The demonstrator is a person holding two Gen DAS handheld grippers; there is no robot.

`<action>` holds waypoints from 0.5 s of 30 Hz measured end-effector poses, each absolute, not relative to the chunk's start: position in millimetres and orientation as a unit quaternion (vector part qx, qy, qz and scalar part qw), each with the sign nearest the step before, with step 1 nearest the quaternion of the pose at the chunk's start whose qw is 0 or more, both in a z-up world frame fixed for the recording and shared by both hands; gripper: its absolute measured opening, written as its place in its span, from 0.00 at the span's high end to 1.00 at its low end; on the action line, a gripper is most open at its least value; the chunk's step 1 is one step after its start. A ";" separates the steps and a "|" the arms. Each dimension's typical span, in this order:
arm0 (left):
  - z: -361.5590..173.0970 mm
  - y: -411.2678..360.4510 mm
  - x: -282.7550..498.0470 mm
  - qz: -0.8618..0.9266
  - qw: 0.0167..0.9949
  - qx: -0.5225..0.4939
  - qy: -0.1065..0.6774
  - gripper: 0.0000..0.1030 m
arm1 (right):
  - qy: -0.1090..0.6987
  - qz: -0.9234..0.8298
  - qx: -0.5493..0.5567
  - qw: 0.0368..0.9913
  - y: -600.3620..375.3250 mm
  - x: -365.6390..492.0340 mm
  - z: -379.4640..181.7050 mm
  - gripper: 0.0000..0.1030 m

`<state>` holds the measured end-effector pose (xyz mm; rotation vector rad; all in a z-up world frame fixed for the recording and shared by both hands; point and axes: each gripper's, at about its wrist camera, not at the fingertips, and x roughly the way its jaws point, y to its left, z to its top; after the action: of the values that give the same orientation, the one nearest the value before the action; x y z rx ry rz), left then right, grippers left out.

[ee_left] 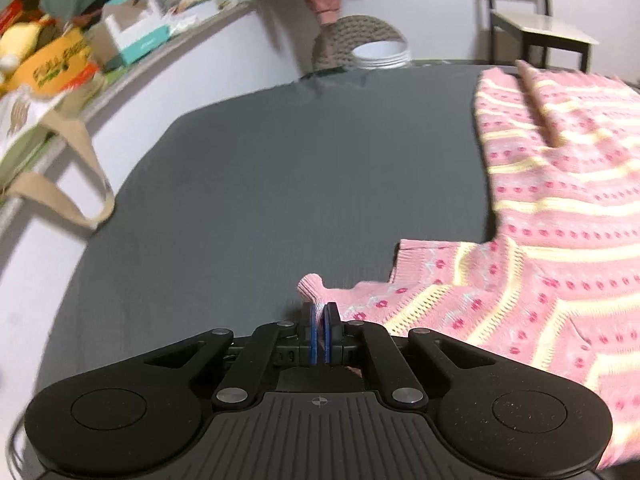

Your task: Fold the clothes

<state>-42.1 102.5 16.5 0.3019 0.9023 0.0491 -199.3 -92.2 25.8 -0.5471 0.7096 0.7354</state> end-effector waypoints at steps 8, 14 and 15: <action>17.3 112.0 -66.8 -0.017 0.859 0.191 0.475 0.97 | 0.398 0.374 -0.202 0.813 -113.9 -193.1 23.3 0.93; -14.8 139.3 -61.7 -0.006 0.843 0.083 0.531 0.92 | 0.453 0.353 -0.197 0.795 -102.3 -190.0 -8.6 0.80; -15.1 145.0 -61.4 -0.003 0.840 0.064 0.539 0.87 | 0.457 0.358 -0.188 0.792 -104.3 -189.8 -6.6 0.69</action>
<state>-61.4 145.0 -15.1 0.1359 1.1390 -0.0068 -189.8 -104.3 -6.6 -0.4048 0.9826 0.7700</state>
